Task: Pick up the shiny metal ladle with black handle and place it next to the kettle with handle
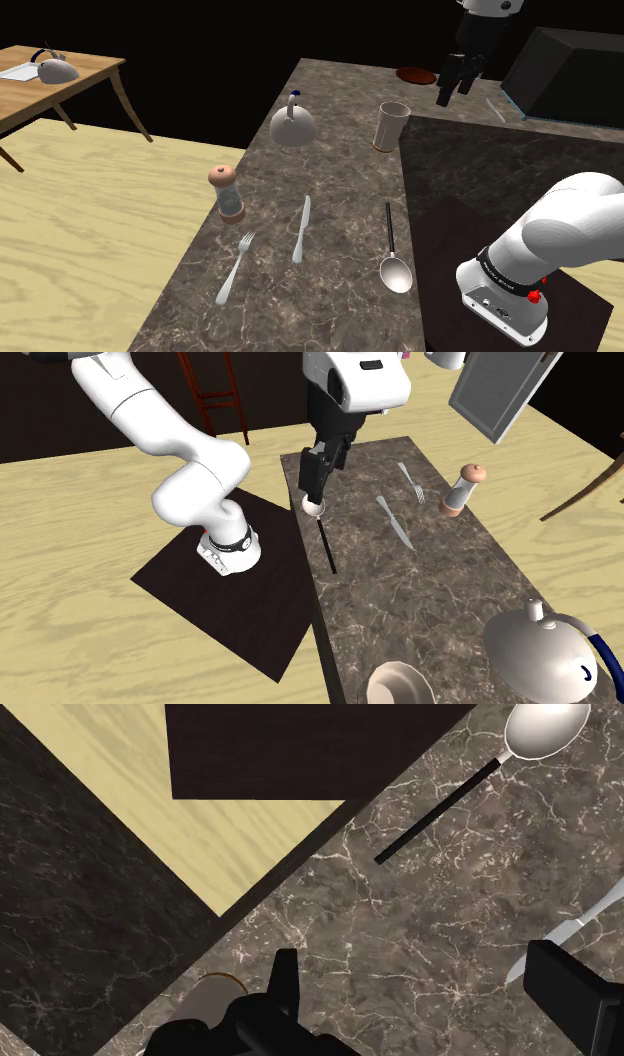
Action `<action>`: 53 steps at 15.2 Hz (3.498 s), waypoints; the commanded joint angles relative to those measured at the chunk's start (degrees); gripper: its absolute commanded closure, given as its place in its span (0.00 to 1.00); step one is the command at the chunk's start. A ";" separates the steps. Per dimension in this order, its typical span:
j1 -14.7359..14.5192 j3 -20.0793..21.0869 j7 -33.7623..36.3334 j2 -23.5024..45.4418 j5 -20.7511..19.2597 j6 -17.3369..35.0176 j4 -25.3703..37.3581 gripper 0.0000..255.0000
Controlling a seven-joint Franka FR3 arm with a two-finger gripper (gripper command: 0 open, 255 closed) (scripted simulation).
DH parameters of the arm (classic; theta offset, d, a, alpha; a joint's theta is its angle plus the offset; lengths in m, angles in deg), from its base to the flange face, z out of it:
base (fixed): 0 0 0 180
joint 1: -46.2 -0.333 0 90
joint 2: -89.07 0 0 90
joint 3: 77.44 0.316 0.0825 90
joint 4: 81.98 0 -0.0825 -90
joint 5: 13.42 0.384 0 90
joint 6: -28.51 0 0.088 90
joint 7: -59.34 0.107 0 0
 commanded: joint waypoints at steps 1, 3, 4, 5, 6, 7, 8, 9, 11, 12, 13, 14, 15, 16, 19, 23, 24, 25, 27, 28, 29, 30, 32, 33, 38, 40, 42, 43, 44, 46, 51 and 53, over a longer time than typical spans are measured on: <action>0.00 0.00 0.00 0.00 0.00 0.00 0.00 0.00; 0.55 2.09 4.45 -1.54 1.09 1.86 -4.06 0.00; 0.80 3.17 6.68 -2.21 1.72 2.79 -5.99 0.00; 1.02 4.28 8.90 -2.80 2.39 3.74 -7.86 0.00; 1.20 5.41 11.14 -3.31 3.10 4.69 -9.65 0.00; 1.37 6.58 13.38 -3.74 3.87 5.66 -11.39 0.00; 1.50 7.78 15.62 -4.07 4.68 6.65 -13.05 0.00; 1.62 9.01 17.86 -4.32 5.54 7.67 -14.65 0.00; 1.76 11.55 22.37 -4.50 7.38 9.80 -17.63 0.00; 1.81 12.88 24.63 -4.43 8.37 10.92 -19.02 0.00; 1.84 14.24 26.88 -4.24 9.39 12.09 -20.33 0.00; 1.87 15.64 29.14 -3.93 10.46 13.31 -21.57 0.00; 1.88 17.06 31.42 -3.48 11.54 14.59 -22.73 0.00; 1.90 18.52 33.68 -2.90 12.65 15.92 -23.81 0.00; 2.04 23.11 40.47 -0.25 16.09 20.34 -26.54 0.00; 2.69 29.62 49.59 5.59 20.46 27.35 -28.91 0.00; 3.03 31.34 51.88 7.47 21.43 29.31 -29.27 0.00; 3.46 33.07 54.21 9.55 22.30 31.37 -29.53 0.00; 4.66 36.64 58.99 14.24 23.63 35.76 -29.77 0.00; 5.03 37.53 60.21 15.52 23.84 36.90 -29.77 0.00; 5.06 37.91 60.25 16.14 24.00 37.96 -30.23 0.00; 5.12 38.29 60.31 16.80 24.16 39.04 -30.68 0.00; 5.27 39.09 60.44 18.22 24.42 41.26 -31.54 0.00; 5.38 39.50 60.53 18.99 24.52 42.40 -31.95 0.00; 5.73 40.58 60.82 21.13 24.67 45.44 -32.94 0.00; 5.73 40.58 60.82 21.13 24.67 45.45 -32.94 0.00; 5.73 40.58 60.82 21.13 24.66 45.45 -32.94 0.00; 5.73 40.58 60.82 21.13 24.66 45.45 -32.94 0.00; 5.74 40.58 60.82 21.13 24.66 45.45 -32.94 1.00; 5.74 40.58 60.82 21.13 24.66 45.45 -32.94 1.00; 5.73 40.58 60.82 21.13 24.67 45.45 -32.94 1.00; 5.73 40.58 60.82 21.13 24.66 45.45 -32.94 1.00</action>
